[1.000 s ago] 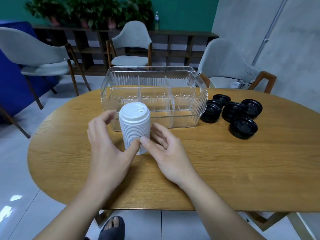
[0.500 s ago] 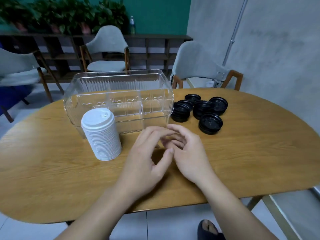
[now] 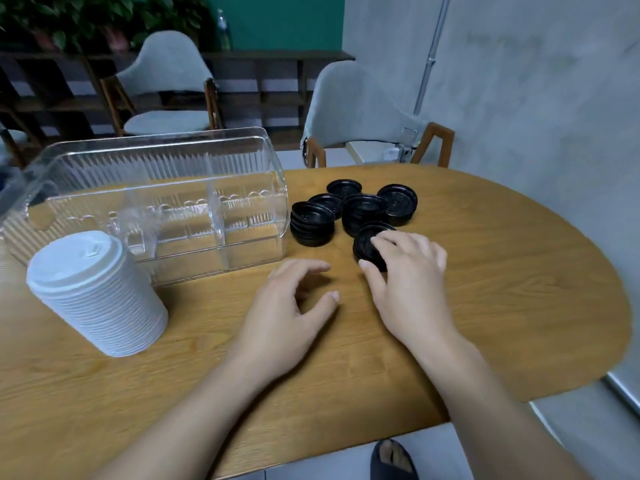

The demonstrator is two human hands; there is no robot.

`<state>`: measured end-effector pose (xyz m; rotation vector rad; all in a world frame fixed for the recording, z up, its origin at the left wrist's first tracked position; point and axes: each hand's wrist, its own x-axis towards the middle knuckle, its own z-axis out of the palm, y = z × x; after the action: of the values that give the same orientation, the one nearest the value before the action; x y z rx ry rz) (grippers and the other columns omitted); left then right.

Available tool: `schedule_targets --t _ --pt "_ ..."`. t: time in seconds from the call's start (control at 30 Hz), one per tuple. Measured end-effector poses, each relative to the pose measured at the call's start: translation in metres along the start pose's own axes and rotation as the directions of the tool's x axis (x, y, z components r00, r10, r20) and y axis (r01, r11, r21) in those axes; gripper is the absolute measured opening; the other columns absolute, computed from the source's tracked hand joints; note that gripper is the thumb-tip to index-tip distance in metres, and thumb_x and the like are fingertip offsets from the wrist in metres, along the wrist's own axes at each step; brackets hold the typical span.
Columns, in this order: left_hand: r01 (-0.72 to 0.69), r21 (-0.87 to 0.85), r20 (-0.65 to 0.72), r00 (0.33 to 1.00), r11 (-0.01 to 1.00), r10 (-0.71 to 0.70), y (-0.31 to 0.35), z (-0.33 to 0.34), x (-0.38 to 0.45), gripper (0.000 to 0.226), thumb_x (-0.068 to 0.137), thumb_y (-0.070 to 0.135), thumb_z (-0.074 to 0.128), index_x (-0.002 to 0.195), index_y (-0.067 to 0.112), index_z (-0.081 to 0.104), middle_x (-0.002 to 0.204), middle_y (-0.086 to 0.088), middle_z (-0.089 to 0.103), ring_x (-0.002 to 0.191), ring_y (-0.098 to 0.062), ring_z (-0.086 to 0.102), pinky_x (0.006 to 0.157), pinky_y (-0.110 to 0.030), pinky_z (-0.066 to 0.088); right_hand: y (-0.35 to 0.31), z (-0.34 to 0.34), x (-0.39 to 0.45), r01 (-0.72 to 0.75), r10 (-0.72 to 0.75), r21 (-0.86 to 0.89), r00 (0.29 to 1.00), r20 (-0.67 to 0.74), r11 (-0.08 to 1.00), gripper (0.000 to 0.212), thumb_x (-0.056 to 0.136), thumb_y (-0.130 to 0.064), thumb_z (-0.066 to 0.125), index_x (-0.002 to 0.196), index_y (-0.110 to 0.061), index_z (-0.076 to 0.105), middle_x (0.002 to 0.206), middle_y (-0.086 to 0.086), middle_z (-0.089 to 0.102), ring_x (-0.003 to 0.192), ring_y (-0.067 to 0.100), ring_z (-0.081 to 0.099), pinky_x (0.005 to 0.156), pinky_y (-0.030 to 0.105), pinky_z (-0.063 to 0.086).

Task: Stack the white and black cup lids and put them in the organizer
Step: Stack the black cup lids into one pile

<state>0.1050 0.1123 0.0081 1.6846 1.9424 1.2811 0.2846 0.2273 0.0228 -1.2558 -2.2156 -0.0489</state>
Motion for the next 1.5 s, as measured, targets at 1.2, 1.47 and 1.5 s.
schedule_targets --t 1.2,1.47,1.5 --pt "0.091 -0.023 0.008 0.996 0.996 -0.090 -0.005 -0.010 -0.016 0.046 0.102 0.031 0.080 0.144 0.048 0.070 0.120 0.024 0.067 0.109 0.000 0.067 0.095 -0.010 0.048 -0.029 -0.011 -0.027 -0.123 -0.015 0.603 0.976 0.219 0.788 0.013 0.097 -0.025 0.082 0.088 -0.033 0.077 0.095 -0.017 0.072 0.097 0.006 0.069 0.091 0.031 0.052" --pt "0.065 0.075 0.025 0.997 0.995 -0.067 -0.002 -0.011 -0.018 0.054 0.103 0.040 0.077 0.155 0.037 0.063 0.131 0.022 0.063 0.120 -0.007 0.063 0.110 -0.032 0.053 -0.026 -0.022 -0.024 -0.154 0.022 0.645 0.978 0.209 0.749 0.012 0.098 -0.020 0.082 0.091 -0.029 0.083 0.098 -0.016 0.078 0.103 0.008 0.074 0.096 0.035 0.057" --pt "0.063 0.062 0.017 0.998 0.996 -0.064 -0.001 -0.012 -0.018 0.053 0.103 0.039 0.077 0.154 0.037 0.065 0.131 0.022 0.063 0.120 -0.005 0.064 0.108 -0.029 0.053 -0.026 -0.023 -0.024 -0.129 0.027 0.643 0.986 0.166 0.755 0.011 0.098 -0.020 0.081 0.091 -0.028 0.082 0.099 -0.017 0.078 0.104 0.009 0.074 0.097 0.038 0.057"
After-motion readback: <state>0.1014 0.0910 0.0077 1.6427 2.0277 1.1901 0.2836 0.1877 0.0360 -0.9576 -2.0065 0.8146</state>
